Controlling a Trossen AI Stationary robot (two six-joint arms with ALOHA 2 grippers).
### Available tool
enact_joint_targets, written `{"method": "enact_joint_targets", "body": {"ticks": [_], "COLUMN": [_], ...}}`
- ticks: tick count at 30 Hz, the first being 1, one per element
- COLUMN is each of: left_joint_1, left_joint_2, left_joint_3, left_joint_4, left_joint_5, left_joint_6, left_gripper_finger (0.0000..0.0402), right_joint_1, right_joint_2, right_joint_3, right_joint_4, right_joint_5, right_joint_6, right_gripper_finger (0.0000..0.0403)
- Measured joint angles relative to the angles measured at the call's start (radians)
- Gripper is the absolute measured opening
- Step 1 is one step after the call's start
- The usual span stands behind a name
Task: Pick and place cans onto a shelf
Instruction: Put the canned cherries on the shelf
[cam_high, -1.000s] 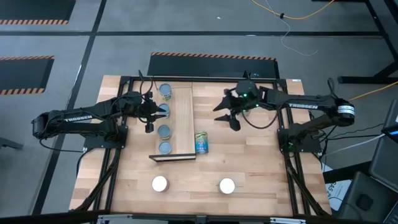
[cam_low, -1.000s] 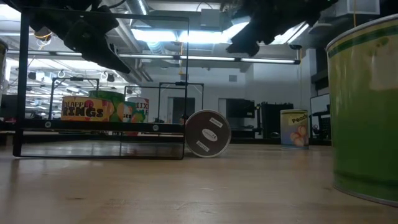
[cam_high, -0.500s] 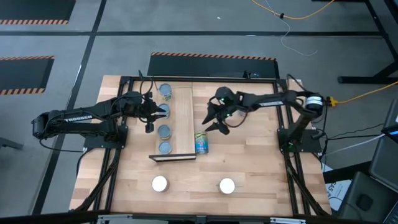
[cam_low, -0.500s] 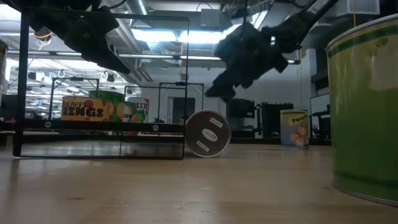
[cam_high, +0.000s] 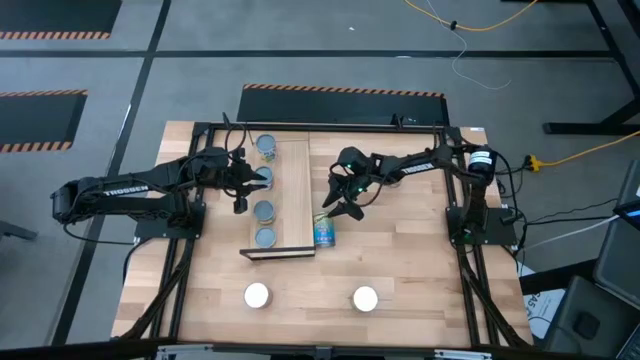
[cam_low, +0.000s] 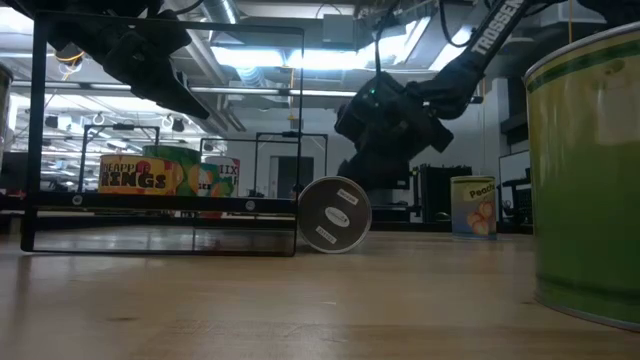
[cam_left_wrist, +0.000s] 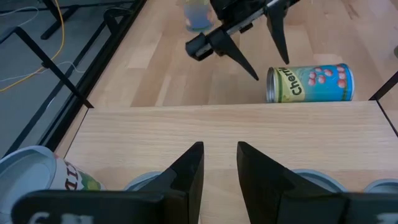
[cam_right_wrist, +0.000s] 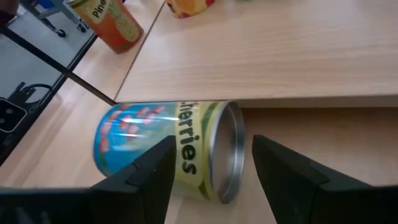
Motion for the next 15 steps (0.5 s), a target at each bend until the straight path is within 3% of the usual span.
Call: {"method": "enact_joint_targets", "body": {"ticks": [15], "left_joint_1": [0.0], "left_joint_2": [0.0], "left_joint_3": [0.0], "left_joint_4": [0.0], "left_joint_5": [0.0], "left_joint_6": [-0.001], "left_gripper_finger": [0.0089], "right_joint_1": [0.005], "right_joint_2": [0.03], "right_joint_3": [0.0], "right_joint_4": [0.001], "right_joint_5": [-0.054], "right_joint_6": [0.0], "right_gripper_finger": [0.0206]}}
